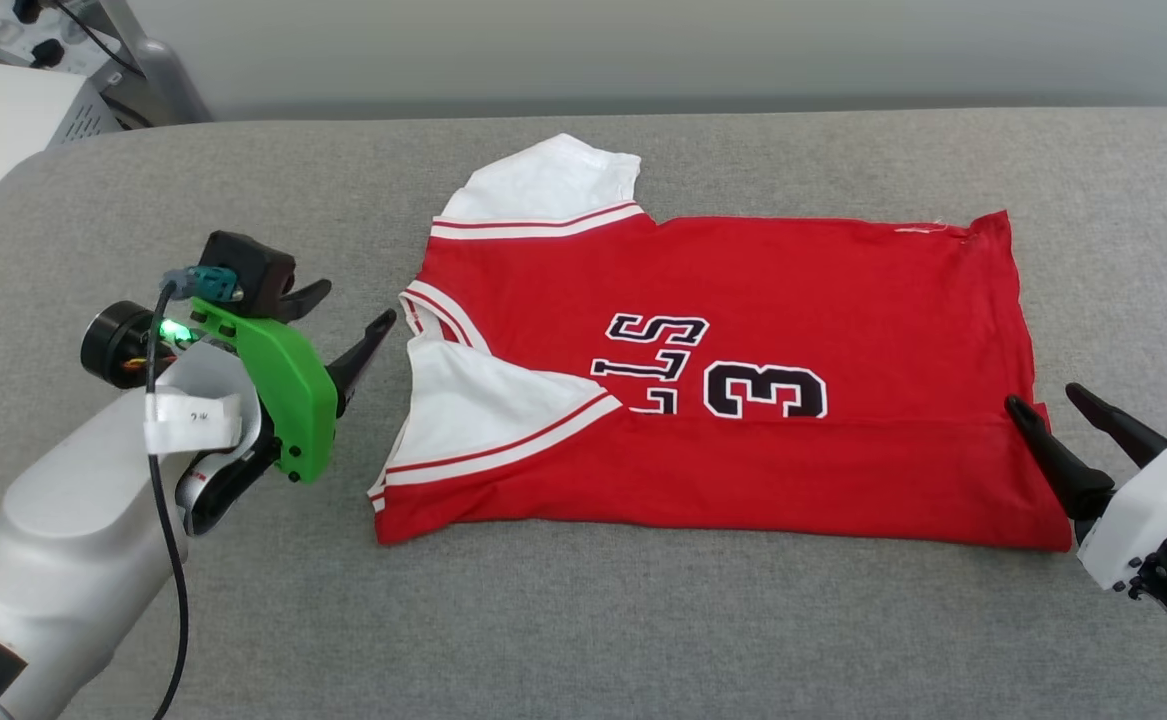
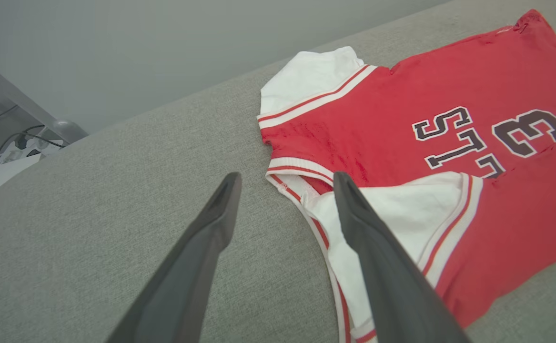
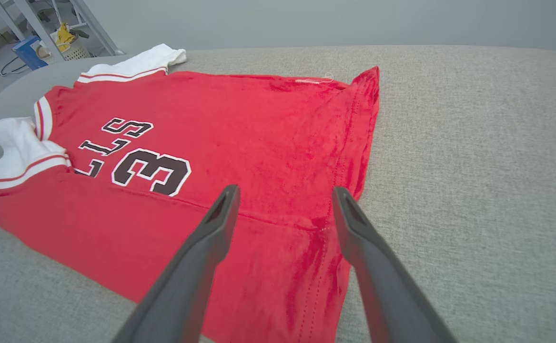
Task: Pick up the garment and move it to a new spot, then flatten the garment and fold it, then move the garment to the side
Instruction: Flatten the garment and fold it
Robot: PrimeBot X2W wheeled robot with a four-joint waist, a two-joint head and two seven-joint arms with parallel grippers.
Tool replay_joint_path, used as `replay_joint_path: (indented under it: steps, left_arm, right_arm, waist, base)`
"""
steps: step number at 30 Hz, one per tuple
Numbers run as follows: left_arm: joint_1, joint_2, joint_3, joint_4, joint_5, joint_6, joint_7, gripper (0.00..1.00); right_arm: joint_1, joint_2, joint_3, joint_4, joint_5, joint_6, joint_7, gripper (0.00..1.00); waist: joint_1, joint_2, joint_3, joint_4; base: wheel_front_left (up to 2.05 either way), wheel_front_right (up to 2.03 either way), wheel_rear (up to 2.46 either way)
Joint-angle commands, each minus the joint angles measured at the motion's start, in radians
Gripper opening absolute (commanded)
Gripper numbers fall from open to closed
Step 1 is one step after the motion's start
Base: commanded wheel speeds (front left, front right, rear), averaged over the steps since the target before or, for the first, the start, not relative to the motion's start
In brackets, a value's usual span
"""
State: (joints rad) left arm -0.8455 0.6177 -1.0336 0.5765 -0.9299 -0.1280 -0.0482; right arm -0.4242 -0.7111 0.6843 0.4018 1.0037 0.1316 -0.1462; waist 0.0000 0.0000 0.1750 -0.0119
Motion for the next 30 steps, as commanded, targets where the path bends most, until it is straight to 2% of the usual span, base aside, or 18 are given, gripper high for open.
replay_joint_path:
  steps: [1,7,13,23,30]
  left_arm:
    - [-0.026,0.014,-0.015,-0.016,-0.029,-0.003,0.060,1.00]
    - [-0.059,0.046,-0.064,-0.075,-0.149,-0.003,0.296,1.00]
    - [-0.072,0.060,-0.100,-0.104,-0.250,-0.003,0.456,1.00]
    - [-0.043,0.046,-0.171,-0.082,-0.291,-0.003,0.568,1.00]
    - [0.006,0.031,-0.196,-0.060,-0.304,-0.003,0.567,1.00]
  right_arm:
    - [0.019,0.003,-0.010,-0.006,-0.013,-0.001,0.006,1.00]
    - [0.044,0.015,-0.038,-0.023,-0.027,-0.001,0.034,1.00]
    - [0.062,0.029,-0.065,-0.033,-0.034,-0.001,0.056,1.00]
    - [0.069,0.047,-0.102,-0.046,-0.050,-0.001,0.084,1.00]
    - [0.064,0.058,-0.117,-0.048,-0.062,-0.001,0.094,1.00]
  waist:
    - [0.0000,0.0000,-0.021,0.014]
    - [0.0000,0.0000,-0.032,0.012]
    - [0.0000,0.0000,-0.024,0.002]
    - [0.0000,0.0000,0.004,-0.018]
    - [0.0000,0.0000,0.030,-0.028]
  base:
    - [0.00,0.00,0.00]
    - [0.00,0.00,0.00]
    - [0.00,0.00,0.00]
    - [0.00,0.00,0.00]
    - [0.00,0.00,0.00]
